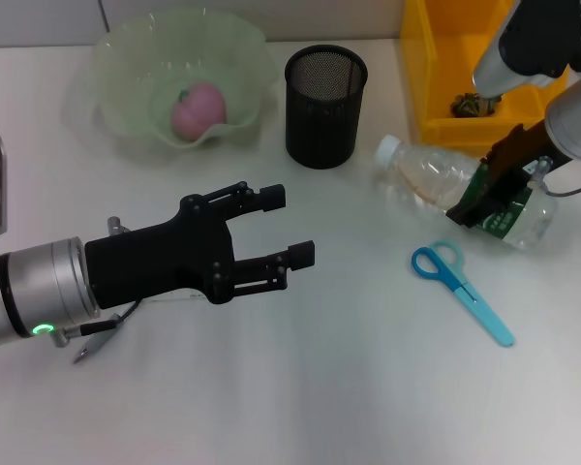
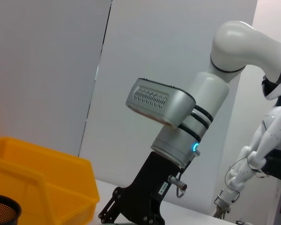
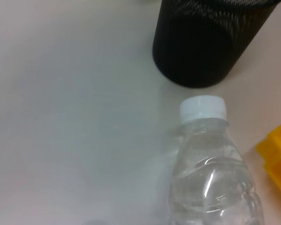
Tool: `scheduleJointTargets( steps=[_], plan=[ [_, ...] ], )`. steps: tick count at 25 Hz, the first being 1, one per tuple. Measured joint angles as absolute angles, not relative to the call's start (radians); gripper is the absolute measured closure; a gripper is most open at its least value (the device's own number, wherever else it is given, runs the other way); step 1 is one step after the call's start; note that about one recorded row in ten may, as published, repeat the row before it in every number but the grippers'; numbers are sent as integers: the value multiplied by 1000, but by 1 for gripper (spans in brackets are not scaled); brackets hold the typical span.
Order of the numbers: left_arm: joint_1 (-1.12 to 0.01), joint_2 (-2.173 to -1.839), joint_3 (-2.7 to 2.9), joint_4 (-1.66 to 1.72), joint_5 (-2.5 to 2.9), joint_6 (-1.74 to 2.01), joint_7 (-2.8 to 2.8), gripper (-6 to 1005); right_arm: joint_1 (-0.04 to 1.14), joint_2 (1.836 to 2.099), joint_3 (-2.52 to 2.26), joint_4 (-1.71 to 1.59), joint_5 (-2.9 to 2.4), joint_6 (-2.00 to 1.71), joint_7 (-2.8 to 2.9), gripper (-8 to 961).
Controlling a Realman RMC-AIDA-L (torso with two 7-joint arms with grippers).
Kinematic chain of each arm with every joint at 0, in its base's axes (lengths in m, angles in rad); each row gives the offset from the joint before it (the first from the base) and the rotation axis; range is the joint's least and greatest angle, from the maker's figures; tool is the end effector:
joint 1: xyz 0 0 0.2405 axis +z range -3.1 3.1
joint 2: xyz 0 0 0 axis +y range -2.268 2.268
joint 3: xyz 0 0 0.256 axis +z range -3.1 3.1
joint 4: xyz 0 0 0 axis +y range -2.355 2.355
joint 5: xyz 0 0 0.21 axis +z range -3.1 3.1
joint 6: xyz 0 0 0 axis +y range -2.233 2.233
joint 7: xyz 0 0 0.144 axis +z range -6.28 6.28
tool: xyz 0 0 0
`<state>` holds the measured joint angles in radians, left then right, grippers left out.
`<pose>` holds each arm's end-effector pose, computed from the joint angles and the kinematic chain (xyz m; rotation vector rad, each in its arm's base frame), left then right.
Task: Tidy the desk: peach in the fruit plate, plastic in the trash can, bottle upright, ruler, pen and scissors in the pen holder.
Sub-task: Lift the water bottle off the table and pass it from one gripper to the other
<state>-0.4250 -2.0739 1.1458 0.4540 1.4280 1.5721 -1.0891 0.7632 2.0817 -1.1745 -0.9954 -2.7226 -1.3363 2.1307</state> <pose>-0.2449 0.2858 -0.0434 -2.7068 -0.4685 -1.0890 0.2113 0.4044 -0.0025 -2.6303 0.5666 -0.5694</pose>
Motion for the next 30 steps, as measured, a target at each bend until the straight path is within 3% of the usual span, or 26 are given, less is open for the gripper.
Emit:
scheduleJointTargets(
  steps=[7, 19, 30],
  plan=[
    [-425, -2074, 1146, 454, 1427, 1573, -1089, 254, 686, 2080, -1177, -1130, -2625, -1374, 2127, 204],
    [-430, -2074, 1146, 454, 1396, 1576, -1092, 264, 430, 2082, -1177, -1429, -2307, -1401, 2024, 205],
    [-439, -2072, 1146, 455, 1311, 1579, -1114, 273, 299, 2083, -1170, -1345, -1897, -1391, 1677, 203]
  ],
)
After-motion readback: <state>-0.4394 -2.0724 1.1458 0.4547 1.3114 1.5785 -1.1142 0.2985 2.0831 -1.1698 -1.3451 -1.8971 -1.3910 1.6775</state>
